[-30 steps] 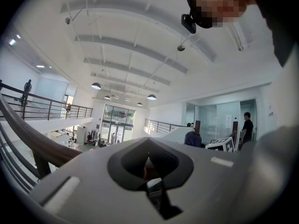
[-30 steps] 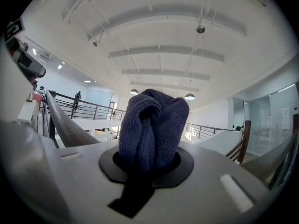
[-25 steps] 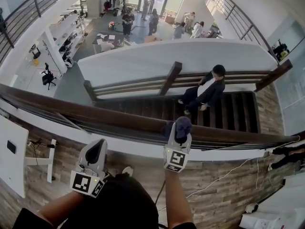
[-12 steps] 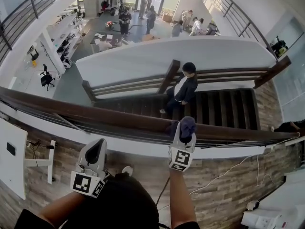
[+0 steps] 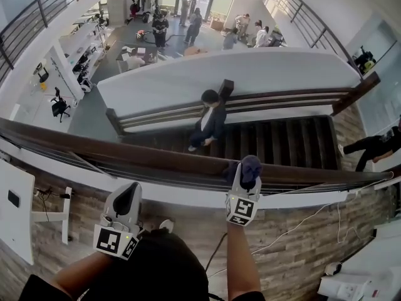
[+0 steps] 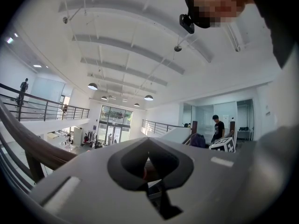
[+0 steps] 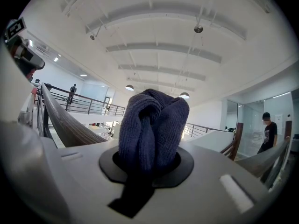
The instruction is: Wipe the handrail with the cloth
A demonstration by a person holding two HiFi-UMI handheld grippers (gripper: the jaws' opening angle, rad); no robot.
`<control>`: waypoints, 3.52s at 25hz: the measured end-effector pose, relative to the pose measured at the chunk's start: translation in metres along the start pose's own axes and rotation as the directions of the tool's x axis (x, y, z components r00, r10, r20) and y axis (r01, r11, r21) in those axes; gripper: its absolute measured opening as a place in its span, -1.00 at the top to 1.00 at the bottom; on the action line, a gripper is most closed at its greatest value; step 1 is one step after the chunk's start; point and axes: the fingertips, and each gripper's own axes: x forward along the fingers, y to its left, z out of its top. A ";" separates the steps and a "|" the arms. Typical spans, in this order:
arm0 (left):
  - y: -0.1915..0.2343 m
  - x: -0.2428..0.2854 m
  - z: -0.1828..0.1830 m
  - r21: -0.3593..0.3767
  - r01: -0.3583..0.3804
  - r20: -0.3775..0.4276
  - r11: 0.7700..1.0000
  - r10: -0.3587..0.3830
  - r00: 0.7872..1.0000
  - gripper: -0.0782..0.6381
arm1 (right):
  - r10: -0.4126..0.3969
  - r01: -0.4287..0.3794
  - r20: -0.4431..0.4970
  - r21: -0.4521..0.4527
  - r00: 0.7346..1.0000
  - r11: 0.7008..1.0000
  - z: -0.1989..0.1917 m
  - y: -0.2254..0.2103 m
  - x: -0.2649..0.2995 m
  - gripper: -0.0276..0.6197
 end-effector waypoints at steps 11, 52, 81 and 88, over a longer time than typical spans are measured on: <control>0.014 -0.007 0.004 -0.001 -0.040 0.001 0.999 0.040 0.999 0.78 | 0.053 -0.055 0.054 0.043 0.997 0.998 0.025 0.018 -0.009 0.70; 0.287 -0.137 -0.009 -0.003 -0.194 -0.037 0.981 0.194 0.980 0.78 | 0.469 -0.472 0.059 0.048 0.881 0.880 0.004 0.547 0.042 0.71; 0.283 -0.102 -0.022 0.017 -0.088 0.013 0.996 0.087 0.996 0.78 | 0.302 -0.300 -0.146 0.031 0.942 0.953 -0.066 0.516 0.088 0.71; 0.277 -0.101 -0.035 -0.004 -0.071 -0.006 0.997 0.071 0.997 0.78 | 0.266 -0.263 -0.181 0.041 0.947 0.964 -0.076 0.491 0.088 0.71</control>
